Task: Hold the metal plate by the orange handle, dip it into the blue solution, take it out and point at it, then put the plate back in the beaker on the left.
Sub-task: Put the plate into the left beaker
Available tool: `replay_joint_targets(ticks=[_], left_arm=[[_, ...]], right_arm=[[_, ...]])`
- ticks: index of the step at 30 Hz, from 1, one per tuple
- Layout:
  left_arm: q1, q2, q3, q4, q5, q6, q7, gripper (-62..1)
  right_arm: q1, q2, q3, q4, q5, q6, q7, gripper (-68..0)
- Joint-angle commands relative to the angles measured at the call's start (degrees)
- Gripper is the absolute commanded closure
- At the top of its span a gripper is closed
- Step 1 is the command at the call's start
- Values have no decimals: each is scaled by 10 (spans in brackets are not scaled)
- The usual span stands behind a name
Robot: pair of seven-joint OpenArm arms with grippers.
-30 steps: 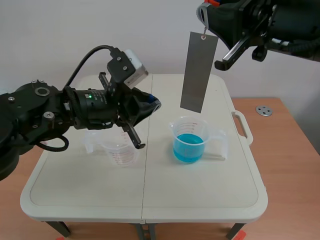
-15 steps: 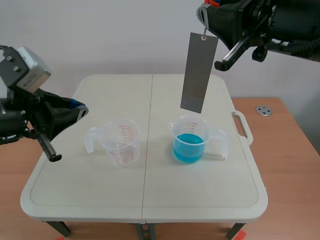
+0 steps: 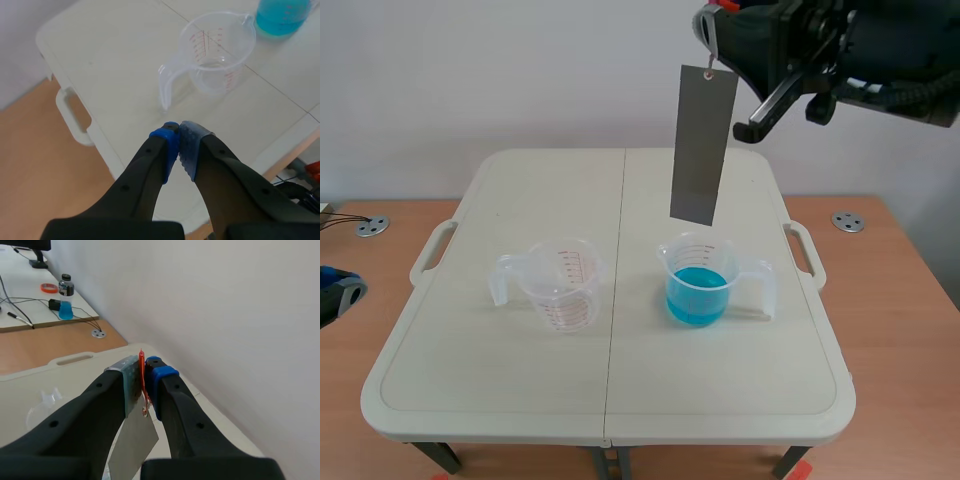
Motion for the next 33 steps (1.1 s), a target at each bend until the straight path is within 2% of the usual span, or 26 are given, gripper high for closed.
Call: replay_joint_targets(ticks=[1,7,12,16,21,24,30,33], left_arm=[[12,19,-20,9,-7,-1,-16,-15],[80,77,-99,15,-4,-1,-19,-15],[130,117,-140,15,-2,-2,-21,-15],[166,139,-150,15,24,-3,-46,-15],[211,150,-150,15,26,-5,-54,-15],[233,152,-150,15,43,-5,-75,-15],[260,155,-149,15,71,-6,-94,-15],[268,155,-149,14,71,-7,-94,-15]], right_arm=[[18,4,-8,10,7,3,8,-15],[43,-8,-37,10,7,3,2,-15],[65,-24,-67,9,6,0,-13,-15],[81,-44,-90,9,-3,-11,-27,-15],[99,-69,-116,5,-23,-28,-40,-15],[110,-85,-130,-6,-28,-39,-46,-15],[134,-115,-161,-49,-38,-41,-45,-15],[144,-126,-174,-72,-37,-41,-45,-15]])
